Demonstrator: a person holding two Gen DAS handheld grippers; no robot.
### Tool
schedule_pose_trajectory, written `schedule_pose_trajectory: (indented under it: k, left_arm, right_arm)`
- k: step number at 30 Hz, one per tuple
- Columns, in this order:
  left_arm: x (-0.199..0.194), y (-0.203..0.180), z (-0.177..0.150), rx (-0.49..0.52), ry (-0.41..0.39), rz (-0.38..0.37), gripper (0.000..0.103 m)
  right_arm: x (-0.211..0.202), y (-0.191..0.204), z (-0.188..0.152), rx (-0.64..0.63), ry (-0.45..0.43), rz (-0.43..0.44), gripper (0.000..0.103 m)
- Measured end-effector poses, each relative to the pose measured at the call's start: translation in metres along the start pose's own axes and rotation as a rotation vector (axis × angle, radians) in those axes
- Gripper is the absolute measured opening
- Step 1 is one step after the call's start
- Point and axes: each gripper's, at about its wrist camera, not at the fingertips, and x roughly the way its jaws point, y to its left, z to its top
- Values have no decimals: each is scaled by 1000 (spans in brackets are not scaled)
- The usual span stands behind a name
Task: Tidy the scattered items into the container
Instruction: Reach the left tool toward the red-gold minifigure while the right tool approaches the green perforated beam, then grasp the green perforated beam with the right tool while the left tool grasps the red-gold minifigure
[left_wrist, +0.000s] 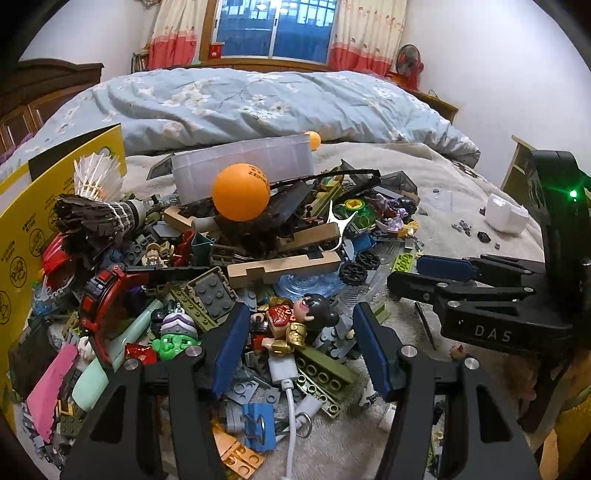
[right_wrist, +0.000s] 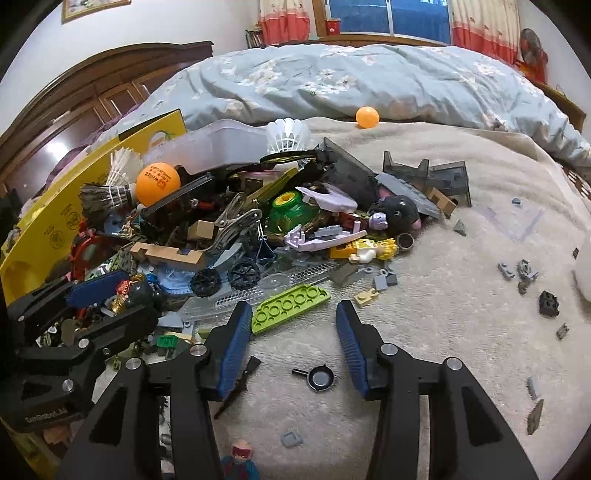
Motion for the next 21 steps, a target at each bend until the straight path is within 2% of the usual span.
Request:
schedule_pose_trajectory:
  k: [2, 4, 10, 13, 16, 21]
  left_arm:
    - [2, -1, 1, 5, 6, 5, 58]
    - [3, -2, 1, 8, 5, 16, 47]
    - [3, -3, 1, 16, 4, 23, 47]
    - [2, -3, 1, 22, 2, 25, 47]
    - [-2, -4, 1, 22, -5, 22, 46]
    - [-21, -9, 3, 33, -41, 8, 46]
  right_arm:
    - [4, 1, 2, -12, 8, -4, 48]
    - [4, 1, 2, -14, 5, 0, 49]
    - [5, -5, 0, 14, 6, 37, 50]
    - [6, -1, -1, -19, 9, 16, 49]
    - [5, 4, -3, -41, 5, -3, 44]
    - [-7, 4, -7, -13, -9, -4, 44]
